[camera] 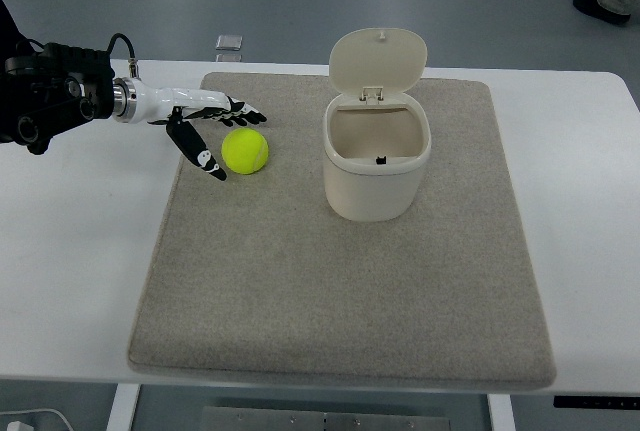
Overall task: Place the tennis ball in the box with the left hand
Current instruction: 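Curl the left hand fingers around the tennis ball, then lift the tennis ball up and away from the mat with the left hand, then carry the ball over the open cream bin and lower it in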
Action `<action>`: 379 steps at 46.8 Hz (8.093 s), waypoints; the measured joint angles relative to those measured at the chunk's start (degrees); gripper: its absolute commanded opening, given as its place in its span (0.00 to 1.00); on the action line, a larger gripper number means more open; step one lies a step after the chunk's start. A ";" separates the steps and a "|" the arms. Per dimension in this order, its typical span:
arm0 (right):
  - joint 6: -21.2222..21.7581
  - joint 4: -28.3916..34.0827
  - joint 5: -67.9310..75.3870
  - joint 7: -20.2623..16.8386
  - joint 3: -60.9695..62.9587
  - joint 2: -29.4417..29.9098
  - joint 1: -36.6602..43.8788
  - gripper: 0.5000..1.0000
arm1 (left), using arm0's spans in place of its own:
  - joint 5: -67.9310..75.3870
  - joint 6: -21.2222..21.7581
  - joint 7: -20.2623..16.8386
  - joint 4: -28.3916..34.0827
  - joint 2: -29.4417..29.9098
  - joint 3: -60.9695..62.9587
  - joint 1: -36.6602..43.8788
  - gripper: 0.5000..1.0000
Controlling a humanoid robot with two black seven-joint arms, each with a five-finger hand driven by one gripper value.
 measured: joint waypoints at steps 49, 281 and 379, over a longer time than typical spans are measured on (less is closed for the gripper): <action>0.00 0.00 0.00 0.00 0.02 0.00 0.00 0.88 | -1.17 2.82 -0.45 0.85 -1.70 -2.96 2.91 0.98; 0.00 0.00 0.00 0.00 0.00 0.00 0.00 0.88 | -15.67 -12.17 -3.87 -2.32 -20.99 -34.35 -6.59 0.01; 0.00 0.00 0.00 0.00 -0.02 0.00 0.00 0.88 | -9.95 0.66 -3.64 -13.85 -6.65 -18.10 -2.31 0.62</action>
